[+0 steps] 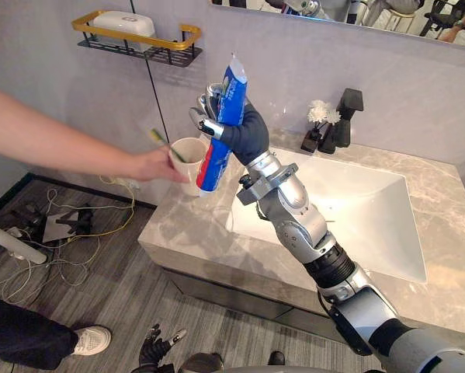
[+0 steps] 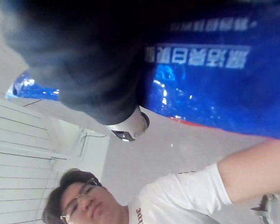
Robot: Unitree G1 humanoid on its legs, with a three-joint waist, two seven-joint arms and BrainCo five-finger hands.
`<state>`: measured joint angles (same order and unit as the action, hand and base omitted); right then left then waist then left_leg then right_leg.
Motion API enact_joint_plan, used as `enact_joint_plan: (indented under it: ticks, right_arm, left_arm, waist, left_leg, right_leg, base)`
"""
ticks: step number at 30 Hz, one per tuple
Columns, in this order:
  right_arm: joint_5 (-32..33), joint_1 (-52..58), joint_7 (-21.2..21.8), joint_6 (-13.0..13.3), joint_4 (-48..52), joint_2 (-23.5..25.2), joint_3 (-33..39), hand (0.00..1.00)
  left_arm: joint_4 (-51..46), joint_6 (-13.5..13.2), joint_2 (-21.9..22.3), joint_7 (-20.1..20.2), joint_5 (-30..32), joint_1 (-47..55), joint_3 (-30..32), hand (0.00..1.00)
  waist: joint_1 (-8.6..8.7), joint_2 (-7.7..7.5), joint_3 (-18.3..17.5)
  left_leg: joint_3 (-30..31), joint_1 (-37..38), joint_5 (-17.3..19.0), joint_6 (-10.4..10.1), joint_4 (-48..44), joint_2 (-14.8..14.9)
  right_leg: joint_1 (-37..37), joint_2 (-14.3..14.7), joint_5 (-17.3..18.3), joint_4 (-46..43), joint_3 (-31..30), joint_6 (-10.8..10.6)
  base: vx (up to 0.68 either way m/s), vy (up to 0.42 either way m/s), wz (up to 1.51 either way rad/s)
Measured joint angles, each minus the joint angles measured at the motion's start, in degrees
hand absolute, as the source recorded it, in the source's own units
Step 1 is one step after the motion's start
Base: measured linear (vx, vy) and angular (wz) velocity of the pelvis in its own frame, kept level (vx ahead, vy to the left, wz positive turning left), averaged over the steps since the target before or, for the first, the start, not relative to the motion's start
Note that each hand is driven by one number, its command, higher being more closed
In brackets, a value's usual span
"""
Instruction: Organize washtable
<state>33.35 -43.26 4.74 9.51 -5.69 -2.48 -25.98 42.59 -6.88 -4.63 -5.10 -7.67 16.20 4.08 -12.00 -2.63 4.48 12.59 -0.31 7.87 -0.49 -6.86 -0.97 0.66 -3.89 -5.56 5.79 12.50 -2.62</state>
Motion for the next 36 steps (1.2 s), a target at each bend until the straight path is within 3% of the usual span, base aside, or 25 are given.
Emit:
enact_joint_plan:
  ticks: [19,36]
  right_arm:
    - [-0.94,-2.16,-1.02,-1.32,-6.98,0.51,-2.06,1.00]
    - [-1.44,-2.17,-1.09,-1.48,-7.20,0.89,-1.89,1.00]
  left_arm:
    - [0.03,-0.18,-1.27,-0.19,-0.20,-0.19,-2.19,0.00]
    - [0.04,-0.22,-1.28,-0.26,-0.18,-0.19,-2.28,0.00]
  waist:
    - [-1.31,0.00,1.16]
    - [-1.31,0.09,1.22]
  left_leg:
    - [0.19,-0.33,0.00,-0.01,-0.31,-0.01]
    - [0.18,-0.31,0.01,-0.02,-0.60,0.00]
  right_leg:
    - [-0.59,0.04,0.04,-0.02,-0.01,0.05]
    - [-0.40,0.06,0.04,-0.03,0.01,0.05]
  base:
    - [0.00,0.001,0.00]
    - [0.00,0.000,0.00]
